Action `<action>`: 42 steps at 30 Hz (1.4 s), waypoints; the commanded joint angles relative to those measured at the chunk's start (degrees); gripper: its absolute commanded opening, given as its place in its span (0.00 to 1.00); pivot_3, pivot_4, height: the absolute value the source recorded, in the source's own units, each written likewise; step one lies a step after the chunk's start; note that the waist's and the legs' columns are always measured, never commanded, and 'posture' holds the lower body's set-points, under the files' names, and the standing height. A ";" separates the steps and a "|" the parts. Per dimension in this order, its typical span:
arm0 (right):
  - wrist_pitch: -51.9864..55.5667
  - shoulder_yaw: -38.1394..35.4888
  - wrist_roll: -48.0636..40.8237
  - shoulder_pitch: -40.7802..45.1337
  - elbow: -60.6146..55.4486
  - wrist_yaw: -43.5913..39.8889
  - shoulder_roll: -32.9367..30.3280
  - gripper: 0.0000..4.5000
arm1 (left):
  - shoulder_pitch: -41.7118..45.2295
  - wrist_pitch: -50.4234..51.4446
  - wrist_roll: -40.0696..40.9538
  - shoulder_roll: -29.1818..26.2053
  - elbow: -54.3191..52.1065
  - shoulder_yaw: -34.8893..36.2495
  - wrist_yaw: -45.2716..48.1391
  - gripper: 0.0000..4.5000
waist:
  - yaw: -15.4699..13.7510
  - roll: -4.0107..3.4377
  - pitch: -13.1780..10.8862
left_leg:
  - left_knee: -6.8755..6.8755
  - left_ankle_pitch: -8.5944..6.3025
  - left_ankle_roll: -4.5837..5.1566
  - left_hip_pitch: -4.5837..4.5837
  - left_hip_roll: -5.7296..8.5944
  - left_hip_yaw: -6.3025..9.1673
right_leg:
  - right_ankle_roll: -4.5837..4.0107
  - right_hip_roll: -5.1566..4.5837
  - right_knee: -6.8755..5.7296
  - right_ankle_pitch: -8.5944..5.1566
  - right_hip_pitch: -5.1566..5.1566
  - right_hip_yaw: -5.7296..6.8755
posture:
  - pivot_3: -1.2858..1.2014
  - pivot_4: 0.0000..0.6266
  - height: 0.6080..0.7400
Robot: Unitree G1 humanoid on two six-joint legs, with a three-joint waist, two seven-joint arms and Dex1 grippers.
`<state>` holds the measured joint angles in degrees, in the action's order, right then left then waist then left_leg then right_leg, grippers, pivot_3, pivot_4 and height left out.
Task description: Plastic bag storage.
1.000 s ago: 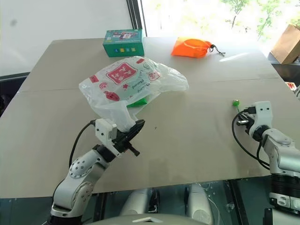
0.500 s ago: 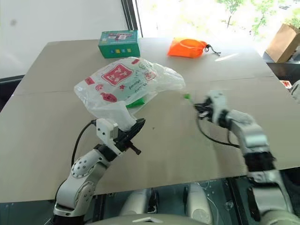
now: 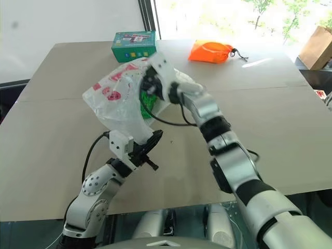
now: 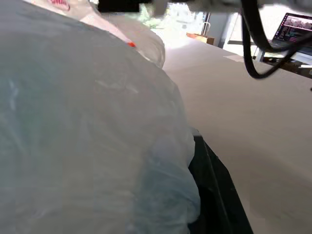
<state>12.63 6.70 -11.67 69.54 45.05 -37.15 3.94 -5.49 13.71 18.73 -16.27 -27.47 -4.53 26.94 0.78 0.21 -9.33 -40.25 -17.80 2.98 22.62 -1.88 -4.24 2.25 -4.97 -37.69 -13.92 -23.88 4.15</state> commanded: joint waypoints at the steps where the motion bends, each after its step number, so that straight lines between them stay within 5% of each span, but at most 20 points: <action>1: -5.03 -2.01 1.58 -0.71 3.80 4.40 0.83 0.66 | 0.05 -0.86 -0.43 0.05 -1.46 0.04 -0.49 0.00 | -0.04 0.01 0.01 | 0.00 0.00 0.00 0.01 0.03 0.01 | 0.00 -0.04 0.02 0.00 0.02 0.01 | 0.52 0.24 1.00; 3: -4.84 -1.15 2.38 -3.44 2.61 2.78 -0.16 0.86 | 0.03 -0.76 -0.40 -0.01 -1.60 0.19 -0.77 0.00 | -0.07 0.02 0.01 | 0.00 0.00 0.01 0.07 0.06 0.04 | 0.00 -0.08 0.03 0.00 0.02 0.05 | 0.52 0.24 1.00; 12: 1.72 1.24 1.57 -25.50 -23.82 -8.89 -13.79 0.86 | -0.20 -0.63 -0.37 0.04 -1.34 -0.06 -1.00 0.00 | -0.04 -0.02 -0.01 | 0.02 0.00 0.00 0.11 0.02 0.10 | 0.01 -0.08 0.03 0.00 -0.01 0.14 | 0.52 0.24 1.00; 16: 5.15 0.19 3.06 -29.34 -27.17 -9.04 -21.13 0.86 | 0.00 -0.61 -0.33 0.17 -1.09 -0.50 -0.65 0.00 | 0.18 -0.02 -0.01 | 0.01 0.00 0.00 0.04 0.03 0.02 | 0.02 -0.07 0.00 0.01 -0.01 0.04 | 0.52 0.24 1.00; 24: -3.42 -7.26 3.63 -20.25 -5.08 2.18 -20.11 0.86 | 0.55 -0.97 -0.29 0.05 0.23 -0.88 0.37 0.00 | 0.40 -0.03 -0.02 | 0.01 0.01 0.00 -0.12 -0.01 -0.13 | 0.01 0.02 -0.10 0.01 0.03 -0.14 | 0.52 0.24 1.00; 37: -18.28 -8.64 8.03 -5.42 23.63 8.15 -14.42 0.86 | -0.12 -1.20 -1.11 -0.26 -0.36 -0.25 -0.04 0.00 | 0.14 -0.03 -0.02 | 0.01 0.01 0.00 -0.05 -0.02 -0.13 | 0.01 -0.02 -0.08 0.01 -0.01 -0.13 | 0.52 0.24 1.00; 42: -20.59 -11.03 7.17 -4.81 25.96 11.57 -13.83 0.33 | -0.82 -1.22 -1.10 -0.76 -1.01 0.59 -0.34 0.00 | 0.27 -0.06 -0.04 | 0.02 0.01 -0.02 -0.05 -0.04 -0.13 | 0.01 -0.02 -0.09 0.01 -0.01 -0.12 | 0.52 0.24 1.00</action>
<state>-5.69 -2.51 -3.47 62.58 71.84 -26.38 -10.01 -5.86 13.50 18.04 -16.59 -26.01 -4.94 26.98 1.05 0.15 -9.37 -40.23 -17.79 2.97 22.57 -1.91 -4.37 2.26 -4.99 -37.78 -13.92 -23.89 4.02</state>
